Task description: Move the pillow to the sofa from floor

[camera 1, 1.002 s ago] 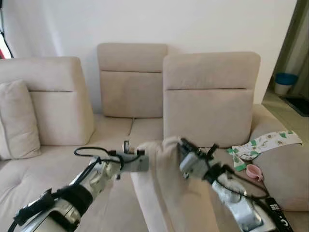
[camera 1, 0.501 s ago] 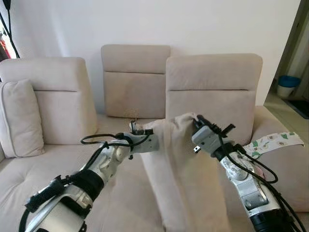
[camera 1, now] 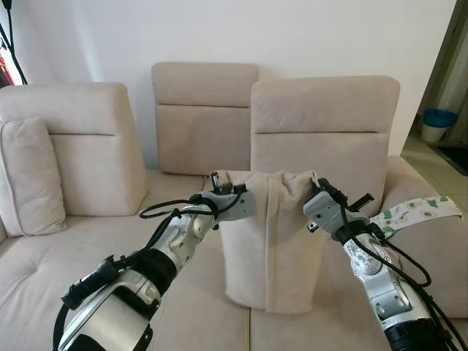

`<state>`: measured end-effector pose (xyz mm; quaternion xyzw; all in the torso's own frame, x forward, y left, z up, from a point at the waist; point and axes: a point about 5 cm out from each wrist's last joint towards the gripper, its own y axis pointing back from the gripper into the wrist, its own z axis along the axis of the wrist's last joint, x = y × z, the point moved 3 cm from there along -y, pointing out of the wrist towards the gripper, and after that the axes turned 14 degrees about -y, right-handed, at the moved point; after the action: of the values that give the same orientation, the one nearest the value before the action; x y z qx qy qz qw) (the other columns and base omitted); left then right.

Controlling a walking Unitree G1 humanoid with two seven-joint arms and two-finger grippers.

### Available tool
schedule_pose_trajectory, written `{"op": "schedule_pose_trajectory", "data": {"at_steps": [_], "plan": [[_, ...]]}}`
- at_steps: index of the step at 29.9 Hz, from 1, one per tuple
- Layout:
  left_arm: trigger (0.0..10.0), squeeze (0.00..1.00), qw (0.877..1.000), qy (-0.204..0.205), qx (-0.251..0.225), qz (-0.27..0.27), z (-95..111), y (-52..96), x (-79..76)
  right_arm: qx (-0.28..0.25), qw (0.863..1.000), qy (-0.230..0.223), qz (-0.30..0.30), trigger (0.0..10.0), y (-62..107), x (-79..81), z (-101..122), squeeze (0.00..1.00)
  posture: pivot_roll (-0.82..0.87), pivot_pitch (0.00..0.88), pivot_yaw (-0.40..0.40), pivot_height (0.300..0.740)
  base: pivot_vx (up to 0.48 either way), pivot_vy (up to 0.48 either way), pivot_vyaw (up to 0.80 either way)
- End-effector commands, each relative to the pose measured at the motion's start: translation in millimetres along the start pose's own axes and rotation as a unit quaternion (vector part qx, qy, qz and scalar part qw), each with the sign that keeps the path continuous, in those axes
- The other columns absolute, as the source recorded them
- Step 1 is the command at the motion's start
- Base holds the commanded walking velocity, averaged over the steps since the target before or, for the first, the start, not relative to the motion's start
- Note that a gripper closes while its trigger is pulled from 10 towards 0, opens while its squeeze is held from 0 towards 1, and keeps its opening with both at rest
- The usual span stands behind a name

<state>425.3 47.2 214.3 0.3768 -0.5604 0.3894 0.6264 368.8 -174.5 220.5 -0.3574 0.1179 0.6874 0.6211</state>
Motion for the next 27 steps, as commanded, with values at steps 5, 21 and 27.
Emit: {"op": "schedule_pose_trajectory", "data": {"at_steps": [5,21,27], "plan": [[10.0,0.0,0.998,0.013,-0.018,0.062,11.5,-4.6,30.4,0.008,1.0,-0.011,-0.019,10.0,-7.5,-2.4,1.8,0.0,-0.02,0.0,0.075,0.733,0.0,0.0,0.0],[10.0,0.0,0.999,0.0,-0.023,-0.026,19.1,-6.4,-14.3,0.136,0.987,-0.072,-0.041,10.0,3.1,-1.1,-43.5,0.0,-0.03,0.0,0.075,0.733,0.0,0.0,0.0],[10.0,0.0,0.999,0.005,-0.028,-0.019,20.6,-6.8,-11.3,0.137,0.987,-0.078,-0.038,10.0,3.8,1.5,-43.0,0.0,-0.03,0.0,0.074,0.733,0.0,0.0,0.0]]}}
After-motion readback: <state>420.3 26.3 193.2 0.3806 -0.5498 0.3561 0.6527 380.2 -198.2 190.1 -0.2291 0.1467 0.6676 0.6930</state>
